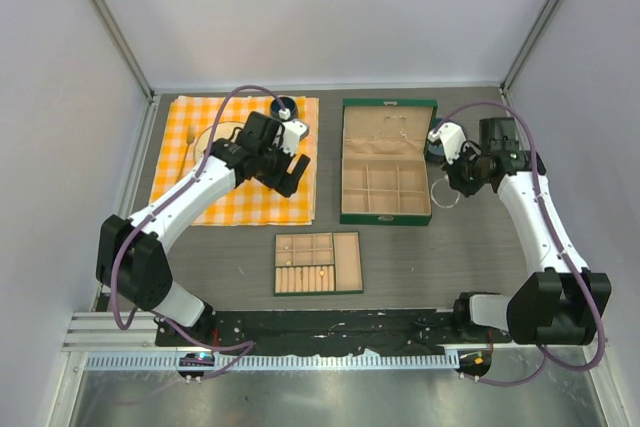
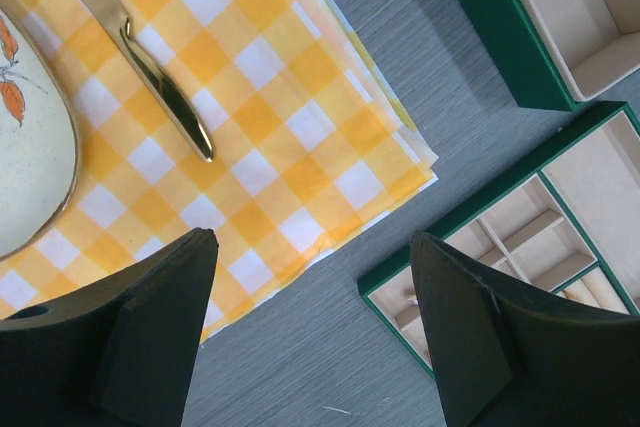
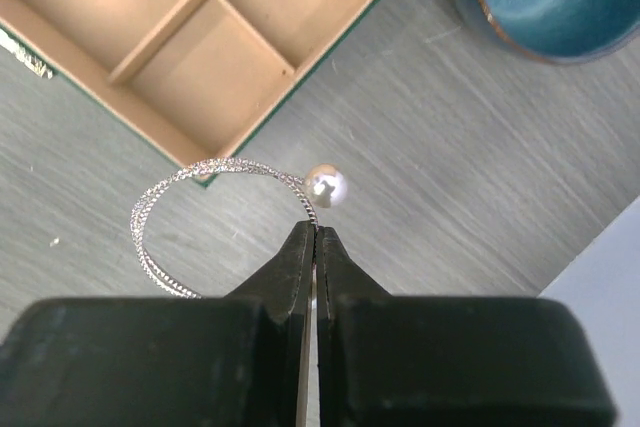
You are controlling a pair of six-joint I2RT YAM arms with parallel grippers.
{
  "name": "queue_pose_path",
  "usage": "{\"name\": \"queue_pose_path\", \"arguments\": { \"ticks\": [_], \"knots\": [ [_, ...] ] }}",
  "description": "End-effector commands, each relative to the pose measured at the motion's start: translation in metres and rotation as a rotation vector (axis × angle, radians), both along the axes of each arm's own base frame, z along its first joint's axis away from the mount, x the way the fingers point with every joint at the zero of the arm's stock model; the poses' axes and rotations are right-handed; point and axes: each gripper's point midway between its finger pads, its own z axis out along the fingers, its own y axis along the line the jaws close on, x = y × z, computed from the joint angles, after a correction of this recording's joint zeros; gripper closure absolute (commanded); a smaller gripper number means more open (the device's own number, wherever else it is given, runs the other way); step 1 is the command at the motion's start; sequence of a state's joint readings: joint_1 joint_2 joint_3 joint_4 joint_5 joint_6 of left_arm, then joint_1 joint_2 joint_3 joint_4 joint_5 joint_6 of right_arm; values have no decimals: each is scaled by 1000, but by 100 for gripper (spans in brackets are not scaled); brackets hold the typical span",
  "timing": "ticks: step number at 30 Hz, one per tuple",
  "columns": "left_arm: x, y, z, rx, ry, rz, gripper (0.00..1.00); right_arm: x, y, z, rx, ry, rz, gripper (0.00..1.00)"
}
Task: Organize the mixed jewelry
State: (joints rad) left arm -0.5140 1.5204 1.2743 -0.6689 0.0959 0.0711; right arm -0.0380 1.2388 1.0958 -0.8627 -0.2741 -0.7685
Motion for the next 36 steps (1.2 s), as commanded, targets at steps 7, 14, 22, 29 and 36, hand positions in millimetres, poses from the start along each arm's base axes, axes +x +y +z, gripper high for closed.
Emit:
{"name": "queue_pose_path", "arguments": {
  "ticks": [7, 14, 22, 29, 36],
  "knots": [
    [19, 8, 33, -66, -81, 48, 11, 59, 57, 10, -25, -85, 30, 99],
    [17, 12, 32, -74, -70, 53, 3, 81, 67, -16, -74, -45, 33, 99],
    [23, 15, 31, -85, -71, 69, 0, 101, 95, -34, -70, -38, 45, 99],
    [22, 18, 27, -84, -60, 75, 0, 125, 110, -48, -80, -32, 16, 99],
    [22, 22, 25, -85, -56, 79, 0, 134, 121, -64, -73, -17, 9, 99]
  ]
}}
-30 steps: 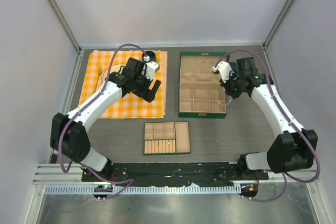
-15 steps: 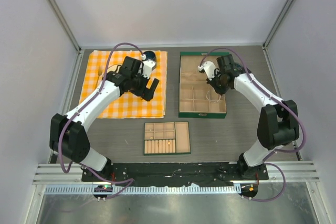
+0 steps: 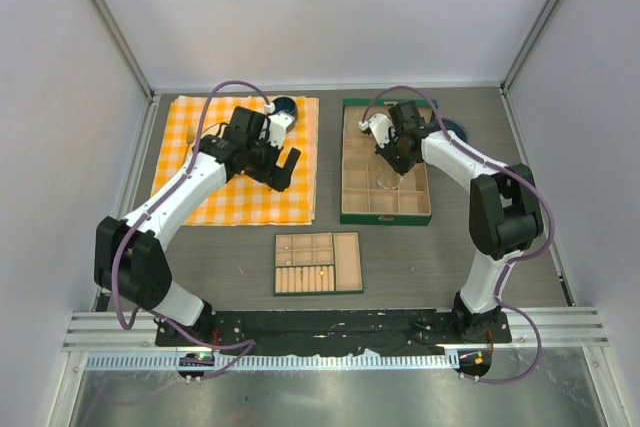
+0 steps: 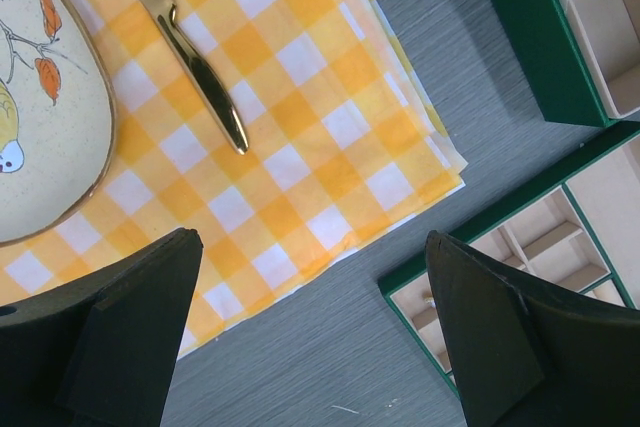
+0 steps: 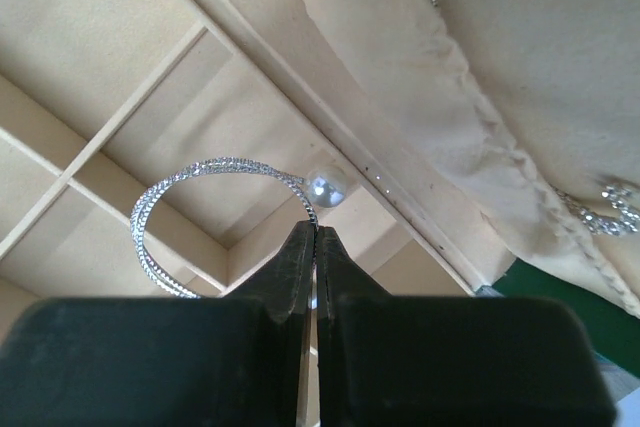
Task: Organize the mixed jewelry
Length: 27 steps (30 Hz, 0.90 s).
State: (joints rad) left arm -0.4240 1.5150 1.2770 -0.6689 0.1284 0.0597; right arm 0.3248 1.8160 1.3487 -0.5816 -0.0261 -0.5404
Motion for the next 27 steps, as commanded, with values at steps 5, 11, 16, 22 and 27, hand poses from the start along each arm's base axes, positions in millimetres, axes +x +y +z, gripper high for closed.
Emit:
{"name": "queue_pose_path", "arguments": {
  "ticks": [5, 11, 16, 22, 27],
  "knots": [
    [7, -4, 18, -59, -53, -6, 0, 29, 18, 12, 42, -72, -33, 99],
    [6, -5, 15, -66, -41, -10, 0, 34, 21, 8, 49, -66, -45, 99],
    [5, -5, 14, -70, -36, -13, 0, 36, 22, 3, 41, -59, -48, 99],
    [3, -6, 15, -81, -33, -21, 0, 36, 22, -3, 35, -47, -49, 99],
    [2, -7, 16, -86, -29, -26, 0, 36, 21, -5, 27, -43, -40, 96]
  ]
}}
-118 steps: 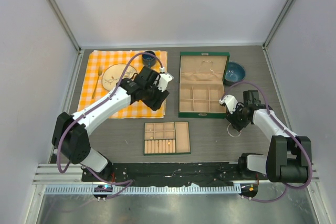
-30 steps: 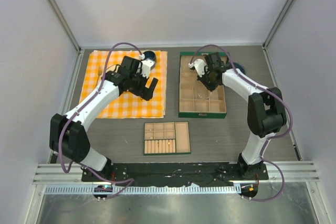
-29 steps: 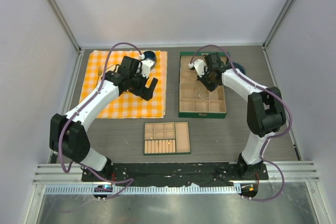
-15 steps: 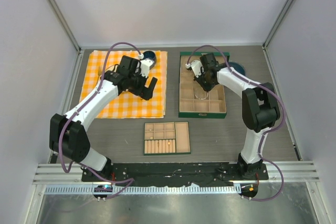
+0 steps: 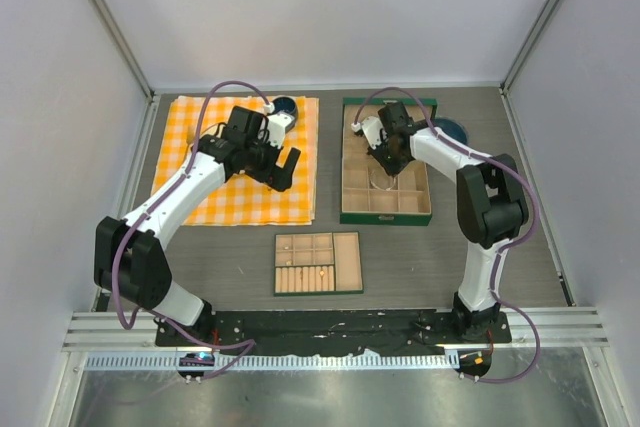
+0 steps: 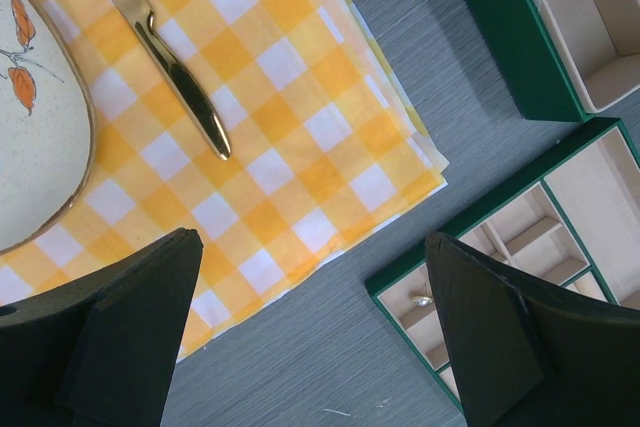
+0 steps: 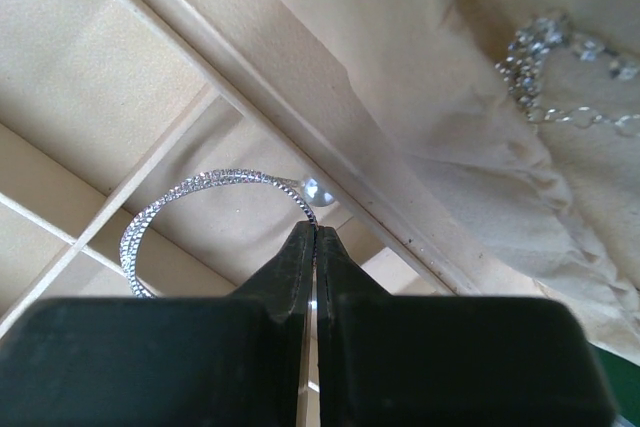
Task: Organize the mixed jewelry
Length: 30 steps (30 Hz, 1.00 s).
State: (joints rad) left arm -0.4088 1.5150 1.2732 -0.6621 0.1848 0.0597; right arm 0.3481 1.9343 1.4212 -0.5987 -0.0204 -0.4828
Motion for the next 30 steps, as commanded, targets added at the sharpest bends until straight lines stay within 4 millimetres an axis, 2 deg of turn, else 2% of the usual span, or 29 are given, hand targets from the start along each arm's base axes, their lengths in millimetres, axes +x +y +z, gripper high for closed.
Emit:
{"name": "queue_pose_path", "arguments": {
  "ticks": [1, 8, 14, 17, 30],
  "knots": [
    [2, -3, 16, -47, -44, -5, 0, 31, 2, 22, -3, -122, -25, 96],
    [1, -5, 16, -54, -37, -11, 0, 30, -2, 32, -15, -145, -33, 95],
    [-1, -6, 15, -63, -29, -13, 0, 28, -6, 31, -30, -141, -41, 80],
    [-1, -7, 16, -67, -29, -16, 0, 28, -7, 33, -30, -146, -46, 77],
    [-4, -7, 14, -65, -17, -22, 0, 30, -4, 44, -8, -161, -54, 73]
  ]
}}
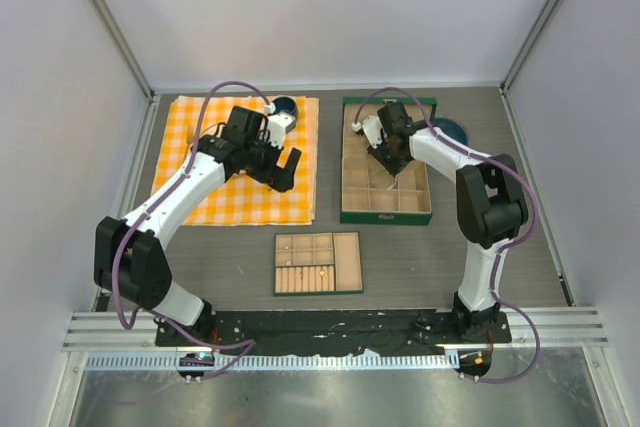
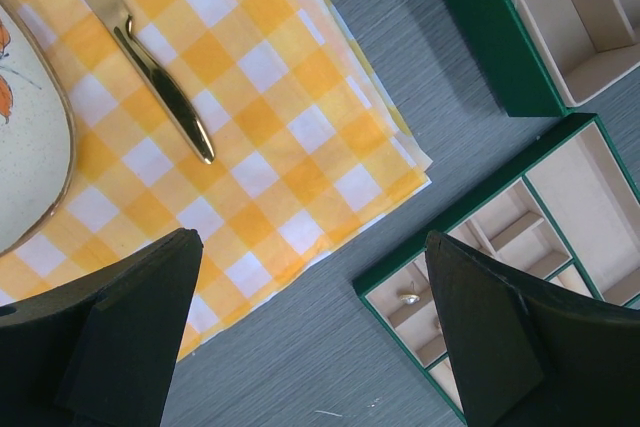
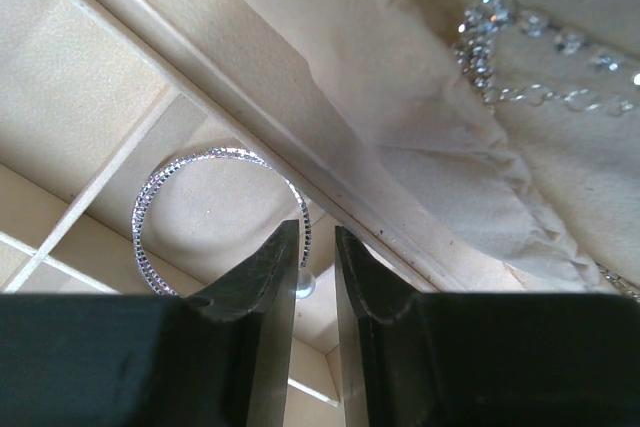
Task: Organize the mixed jewelry
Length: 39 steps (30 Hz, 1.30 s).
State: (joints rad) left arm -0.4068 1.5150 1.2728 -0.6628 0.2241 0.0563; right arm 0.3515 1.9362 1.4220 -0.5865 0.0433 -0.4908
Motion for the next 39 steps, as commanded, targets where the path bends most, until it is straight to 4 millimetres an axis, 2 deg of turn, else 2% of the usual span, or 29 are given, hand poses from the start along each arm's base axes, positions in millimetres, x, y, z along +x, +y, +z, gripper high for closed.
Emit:
{"name": "queue_pose_path", "arguments": {
  "ticks": [1, 10, 18, 23, 30, 39],
  "knots": [
    [-1, -1, 14, -36, -33, -3, 0, 23, 5, 43, 44, -130, -34, 71],
    [-2, -3, 14, -46, -28, -8, 0, 18, 14, 55, 81, -139, -16, 57],
    [-4, -2, 17, -48, -34, -8, 0, 14, 13, 62, 72, -152, -9, 54],
    [-5, -1, 16, -45, -32, -9, 0, 3, 11, 63, 62, -141, 1, 55],
    [-5, -2, 16, -51, -32, -9, 0, -17, -1, 47, 20, -104, 4, 56],
    [-7, -2, 17, -54, -33, -11, 0, -31, -2, 29, 17, -76, 2, 57]
  ]
}}
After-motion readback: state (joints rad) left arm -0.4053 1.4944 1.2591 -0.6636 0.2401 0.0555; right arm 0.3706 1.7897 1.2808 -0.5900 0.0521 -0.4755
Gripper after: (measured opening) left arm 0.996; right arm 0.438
